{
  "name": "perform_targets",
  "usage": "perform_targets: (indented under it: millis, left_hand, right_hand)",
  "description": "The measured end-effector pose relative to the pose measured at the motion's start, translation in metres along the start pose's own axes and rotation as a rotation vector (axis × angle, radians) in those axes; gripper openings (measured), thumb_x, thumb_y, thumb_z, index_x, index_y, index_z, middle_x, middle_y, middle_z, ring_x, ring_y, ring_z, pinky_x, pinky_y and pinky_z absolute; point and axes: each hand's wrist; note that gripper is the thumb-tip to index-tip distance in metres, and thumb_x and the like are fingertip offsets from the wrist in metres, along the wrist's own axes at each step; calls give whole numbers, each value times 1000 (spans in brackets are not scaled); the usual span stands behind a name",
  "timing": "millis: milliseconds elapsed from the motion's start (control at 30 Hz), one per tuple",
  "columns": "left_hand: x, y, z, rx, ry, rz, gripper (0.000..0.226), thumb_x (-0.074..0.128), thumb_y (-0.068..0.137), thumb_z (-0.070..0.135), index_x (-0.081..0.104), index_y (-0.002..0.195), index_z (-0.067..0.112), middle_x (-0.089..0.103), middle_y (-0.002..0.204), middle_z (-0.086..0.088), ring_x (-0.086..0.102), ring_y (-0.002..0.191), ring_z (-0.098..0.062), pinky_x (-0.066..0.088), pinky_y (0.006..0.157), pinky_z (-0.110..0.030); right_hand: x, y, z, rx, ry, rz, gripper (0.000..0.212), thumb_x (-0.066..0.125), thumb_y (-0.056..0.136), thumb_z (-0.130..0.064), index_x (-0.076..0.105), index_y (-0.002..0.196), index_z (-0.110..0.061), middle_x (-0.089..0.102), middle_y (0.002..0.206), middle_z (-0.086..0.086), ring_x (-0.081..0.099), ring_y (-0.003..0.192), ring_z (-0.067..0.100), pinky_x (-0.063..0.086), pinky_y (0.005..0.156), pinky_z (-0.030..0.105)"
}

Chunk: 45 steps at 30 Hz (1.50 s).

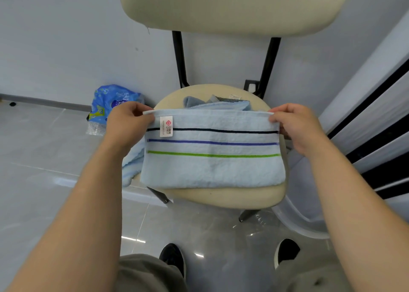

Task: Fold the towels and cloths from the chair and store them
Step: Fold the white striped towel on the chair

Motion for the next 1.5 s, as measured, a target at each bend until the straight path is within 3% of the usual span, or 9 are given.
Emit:
perform_targets:
  millis: [267, 400, 633, 767, 933, 1067, 1267, 1400, 1500]
  left_hand:
    - [-20, -20, 34, 134, 164, 100, 14, 61, 77, 12, 70, 84, 20, 66, 76, 6, 57, 68, -12, 46, 60, -27]
    - [-33, -38, 53, 190, 275, 67, 19, 60, 77, 11, 74, 86, 20, 64, 72, 7, 57, 66, -12, 55, 65, -30]
    - [-57, -68, 68, 195, 565, -49, 14, 58, 73, 12, 68, 70, 2, 64, 68, -20, 48, 58, -23, 49, 53, -36]
    - [-72, -93, 70, 118, 186, -135, 5, 60, 68, 8, 59, 63, 6, 56, 54, 5, 48, 61, -19, 40, 60, -28]
    - [-75, -110, 57, -10, -383, -315, 43, 61, 44, 11, 26, 69, 13, 32, 73, -14, 25, 67, -38, 20, 58, -37]
    - [-62, -115, 65, -52, -524, -211, 12, 61, 73, 3, 55, 79, 11, 56, 73, -8, 53, 65, -22, 43, 57, -31]
    - [-30, -105, 73, 42, -496, 39, 20, 57, 99, 19, 64, 117, 17, 72, 108, -9, 66, 90, -20, 56, 89, -46]
    - [-14, -102, 85, 220, -396, 166, 28, 43, 105, 22, 56, 120, 42, 64, 110, 0, 59, 83, -10, 53, 68, -30]
    - [-11, -102, 91, 295, -357, 212, 25, 40, 106, 25, 55, 116, 42, 63, 100, 1, 57, 80, -9, 48, 64, -26]
  right_hand:
    - [-22, -17, -24, -171, -214, -32, 21, 69, 75, -2, 70, 80, -22, 70, 83, 1, 64, 81, 21, 57, 83, 45]
    - [-39, -42, -44, -213, -334, -138, 28, 68, 76, -8, 78, 90, -30, 73, 84, -6, 67, 85, 14, 56, 81, 32]
    - [-55, -87, -60, -320, -477, -116, 12, 63, 80, -12, 73, 75, -15, 69, 73, 0, 55, 70, 15, 44, 65, 29]
    - [-60, -105, -56, -310, -130, -93, 9, 56, 58, -25, 54, 53, -18, 46, 63, 2, 40, 68, 20, 33, 66, 35]
    - [-67, -125, -45, -280, 372, -137, 13, 48, 65, -10, 52, 57, -20, 42, 64, -2, 38, 62, 13, 29, 55, 30]
    - [-64, -122, -39, -231, 509, -22, 20, 54, 82, -5, 66, 75, -19, 60, 73, 0, 57, 65, 14, 45, 62, 28]
    - [-49, -101, -28, -435, 227, 206, 5, 55, 101, -24, 58, 105, -26, 66, 99, -6, 62, 89, 11, 50, 80, 30]
    - [-45, -98, -33, -523, 64, 385, 15, 49, 103, -35, 51, 115, -25, 62, 100, -7, 57, 86, 7, 41, 72, 24]
    - [-47, -99, -37, -585, 16, 459, 18, 47, 105, -34, 50, 116, -21, 56, 89, -18, 52, 73, -4, 37, 66, 16]
Point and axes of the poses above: each hand's wrist, its own y-axis towards the middle knuckle, its own x-axis out of the palm, z = x × y
